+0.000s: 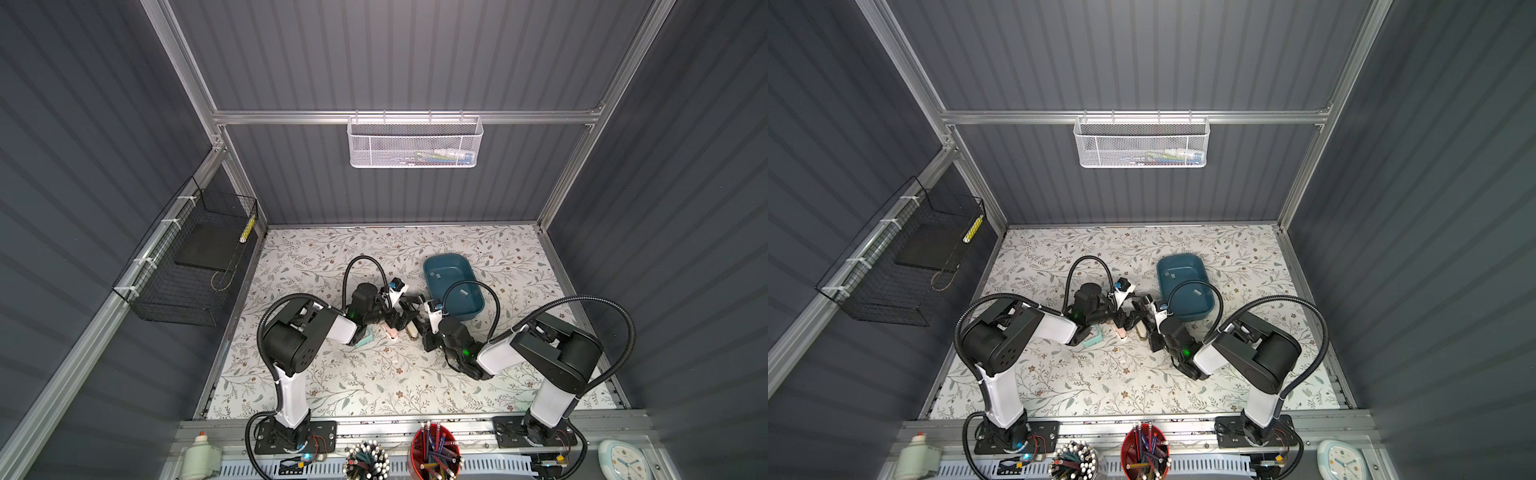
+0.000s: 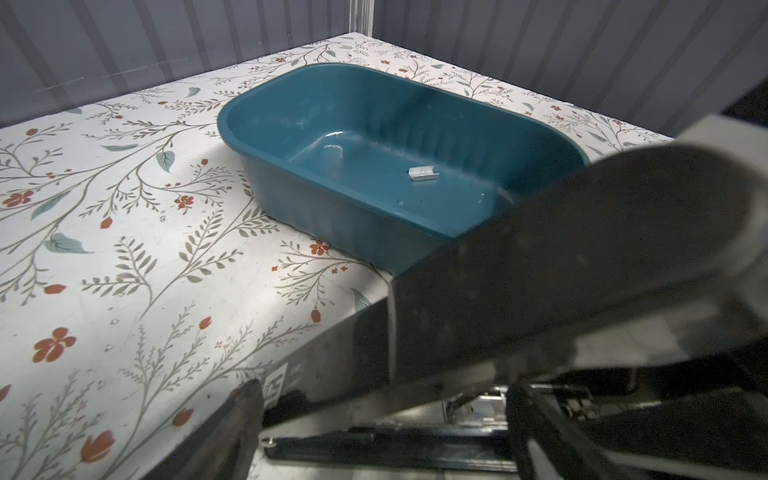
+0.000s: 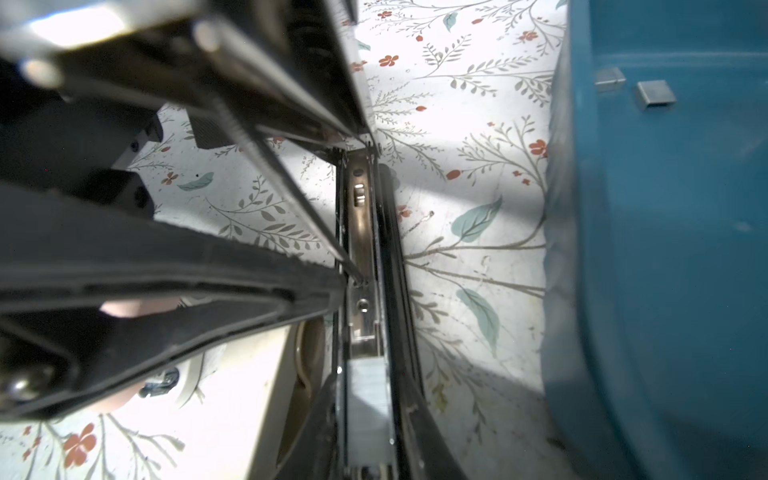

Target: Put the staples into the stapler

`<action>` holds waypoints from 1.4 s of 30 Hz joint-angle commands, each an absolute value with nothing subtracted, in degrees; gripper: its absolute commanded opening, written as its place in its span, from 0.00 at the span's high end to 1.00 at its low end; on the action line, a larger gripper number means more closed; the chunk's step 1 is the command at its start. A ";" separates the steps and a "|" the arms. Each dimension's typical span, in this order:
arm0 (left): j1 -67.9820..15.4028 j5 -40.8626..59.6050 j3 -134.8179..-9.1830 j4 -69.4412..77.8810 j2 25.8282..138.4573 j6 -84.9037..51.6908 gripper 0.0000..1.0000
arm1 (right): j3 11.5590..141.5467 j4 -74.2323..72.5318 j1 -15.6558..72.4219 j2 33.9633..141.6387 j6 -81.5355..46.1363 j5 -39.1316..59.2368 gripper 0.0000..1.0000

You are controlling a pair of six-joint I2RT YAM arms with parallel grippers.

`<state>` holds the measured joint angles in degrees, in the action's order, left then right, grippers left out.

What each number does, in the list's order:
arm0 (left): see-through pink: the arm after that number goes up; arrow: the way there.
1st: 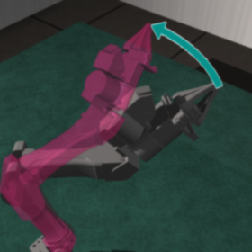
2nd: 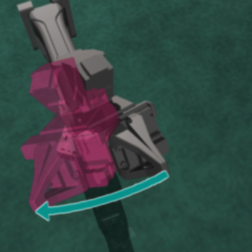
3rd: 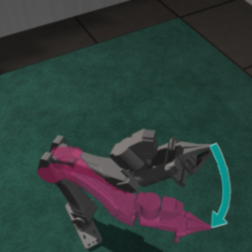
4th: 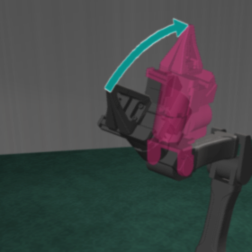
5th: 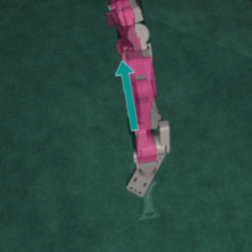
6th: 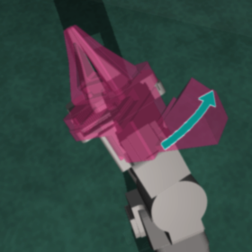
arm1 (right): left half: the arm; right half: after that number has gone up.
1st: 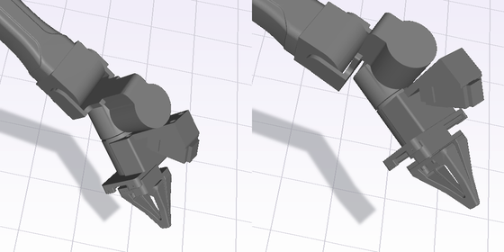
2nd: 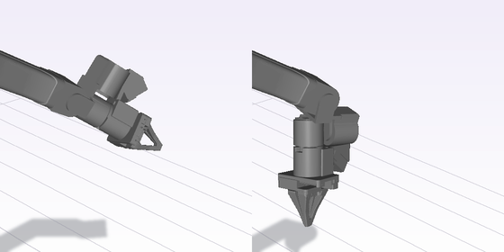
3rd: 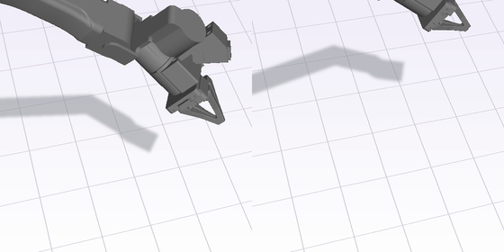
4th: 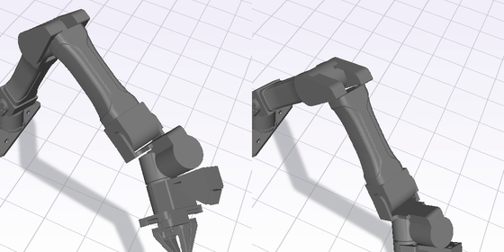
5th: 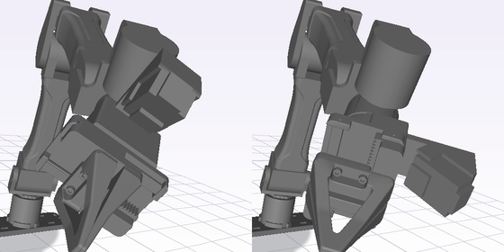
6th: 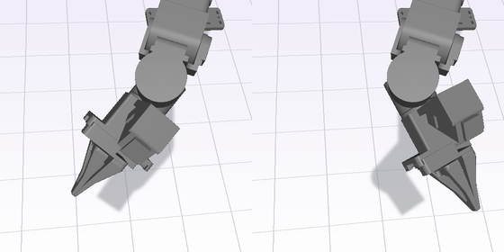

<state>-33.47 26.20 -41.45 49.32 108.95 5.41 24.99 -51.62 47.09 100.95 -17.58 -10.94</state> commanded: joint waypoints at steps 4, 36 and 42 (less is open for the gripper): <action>-34.45 28.72 -40.34 48.68 106.57 5.45 0.09 | 23.71 -52.90 47.48 102.53 -17.84 -12.40 0.71; -34.37 19.69 -45.87 40.59 100.83 -1.41 0.24 | 22.93 -38.27 47.98 77.30 -12.55 -13.34 0.60; -34.45 22.67 -46.93 41.10 104.49 -2.14 0.37 | 27.33 -36.35 47.90 84.19 -13.16 -12.28 0.69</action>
<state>-34.15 20.82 -45.74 41.98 102.50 -1.32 25.39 -39.03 47.72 81.38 -13.19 -12.82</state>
